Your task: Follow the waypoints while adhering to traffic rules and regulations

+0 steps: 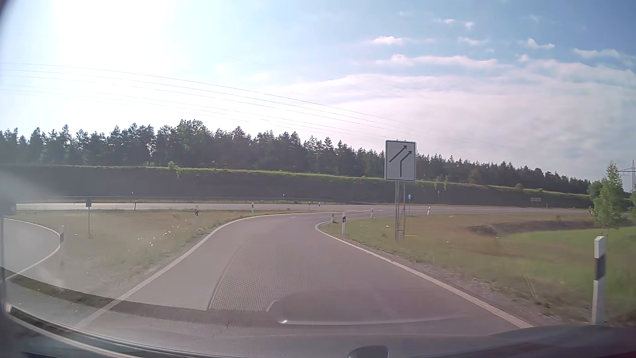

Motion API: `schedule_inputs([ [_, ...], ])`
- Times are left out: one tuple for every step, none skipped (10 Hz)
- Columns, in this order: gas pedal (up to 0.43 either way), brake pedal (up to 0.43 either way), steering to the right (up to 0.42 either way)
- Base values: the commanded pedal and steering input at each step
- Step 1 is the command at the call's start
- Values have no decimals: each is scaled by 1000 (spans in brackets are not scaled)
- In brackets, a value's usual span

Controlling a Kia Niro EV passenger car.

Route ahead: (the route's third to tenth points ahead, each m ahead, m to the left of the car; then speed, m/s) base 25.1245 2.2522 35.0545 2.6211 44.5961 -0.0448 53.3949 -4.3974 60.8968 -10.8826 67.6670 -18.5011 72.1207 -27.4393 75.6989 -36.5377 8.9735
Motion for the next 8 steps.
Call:
schedule_inputs([
  [0, 0, -136],
  [0, 0, -120],
  [0, 0, -105],
  [0, 0, -88],
  [28, 0, -78],
  [59, 0, -68],
  [67, 0, -61],
  [67, 0, -54],
])
